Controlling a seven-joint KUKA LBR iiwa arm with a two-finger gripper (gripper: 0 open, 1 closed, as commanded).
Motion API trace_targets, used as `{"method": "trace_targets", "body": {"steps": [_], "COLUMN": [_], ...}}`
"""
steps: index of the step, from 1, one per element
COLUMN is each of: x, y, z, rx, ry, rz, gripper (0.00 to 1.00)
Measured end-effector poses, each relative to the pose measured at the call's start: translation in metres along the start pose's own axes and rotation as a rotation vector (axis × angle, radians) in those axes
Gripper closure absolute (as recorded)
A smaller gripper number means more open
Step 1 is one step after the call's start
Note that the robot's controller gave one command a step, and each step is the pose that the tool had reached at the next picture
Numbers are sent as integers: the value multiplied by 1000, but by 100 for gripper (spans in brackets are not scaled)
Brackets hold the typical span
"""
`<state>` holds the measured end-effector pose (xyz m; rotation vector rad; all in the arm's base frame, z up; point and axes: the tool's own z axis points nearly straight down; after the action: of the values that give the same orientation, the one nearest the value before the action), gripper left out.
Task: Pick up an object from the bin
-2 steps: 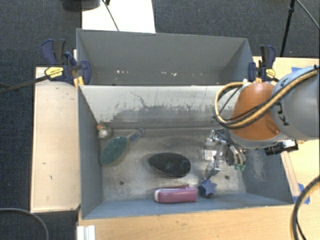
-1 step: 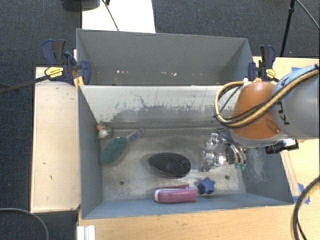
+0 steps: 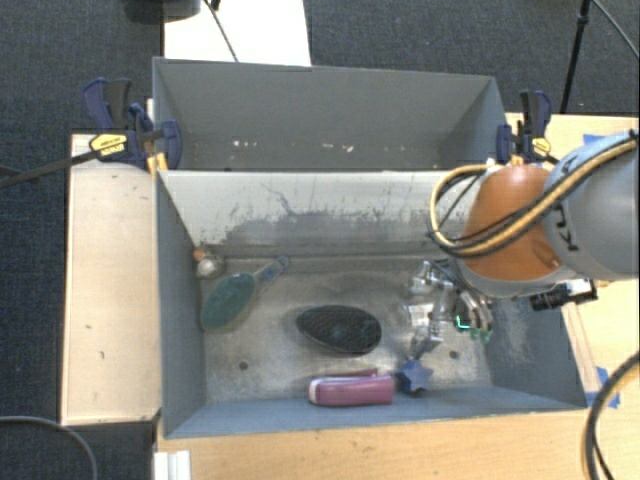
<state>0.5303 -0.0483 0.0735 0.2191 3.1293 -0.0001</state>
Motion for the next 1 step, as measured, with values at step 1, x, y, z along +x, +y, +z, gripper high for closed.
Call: {"method": "trace_targets", "body": {"steps": [1], "x": [-4], "y": [-49], "z": [-6], "rx": [1], "ry": [-1], "rz": [3], "gripper": [0]}}
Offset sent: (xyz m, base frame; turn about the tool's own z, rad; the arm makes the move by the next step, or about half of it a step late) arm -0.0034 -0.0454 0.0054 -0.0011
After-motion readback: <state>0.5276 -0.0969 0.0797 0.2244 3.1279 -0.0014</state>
